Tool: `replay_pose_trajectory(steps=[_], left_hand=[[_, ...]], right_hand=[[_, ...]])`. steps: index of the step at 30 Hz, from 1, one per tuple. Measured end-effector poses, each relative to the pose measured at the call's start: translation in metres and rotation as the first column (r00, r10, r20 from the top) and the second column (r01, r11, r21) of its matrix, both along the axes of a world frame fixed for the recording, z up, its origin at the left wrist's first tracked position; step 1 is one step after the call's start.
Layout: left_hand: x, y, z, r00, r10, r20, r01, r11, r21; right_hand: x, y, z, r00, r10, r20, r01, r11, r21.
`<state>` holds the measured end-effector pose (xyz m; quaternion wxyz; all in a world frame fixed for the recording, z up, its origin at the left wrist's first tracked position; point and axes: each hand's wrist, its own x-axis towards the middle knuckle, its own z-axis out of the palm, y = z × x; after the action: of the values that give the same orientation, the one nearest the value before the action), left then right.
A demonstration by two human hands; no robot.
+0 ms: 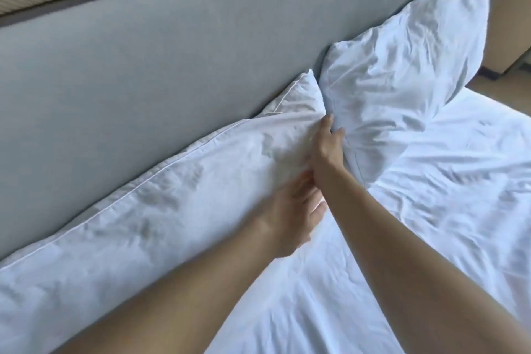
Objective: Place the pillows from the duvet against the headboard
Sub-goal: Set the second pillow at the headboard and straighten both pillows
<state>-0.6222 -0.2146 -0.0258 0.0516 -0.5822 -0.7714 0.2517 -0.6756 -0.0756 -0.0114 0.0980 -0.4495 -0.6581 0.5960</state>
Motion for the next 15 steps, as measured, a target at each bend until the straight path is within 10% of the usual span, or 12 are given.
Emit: replay_pose_trajectory(steps=[3,9,15], left_hand=[[-0.059,0.023,0.021,0.933,-0.001,-0.361,-0.023,0.998,-0.062],[-0.102,0.036,0.072,0.841,0.320,-0.436,-0.369,0.929,-0.029],[-0.057,0.036,0.017,0.994,0.050,-0.093,-0.055,0.997,-0.050]], right_hand=[[-0.005,0.008,0.019,0.983,0.082,-0.166,-0.082,0.997,0.003],[0.036,0.009,-0.024,0.975,0.099,-0.198,-0.057,0.976,0.208],[0.095,-0.011,-0.136,0.966,0.243,0.093,-0.254,0.957,0.142]])
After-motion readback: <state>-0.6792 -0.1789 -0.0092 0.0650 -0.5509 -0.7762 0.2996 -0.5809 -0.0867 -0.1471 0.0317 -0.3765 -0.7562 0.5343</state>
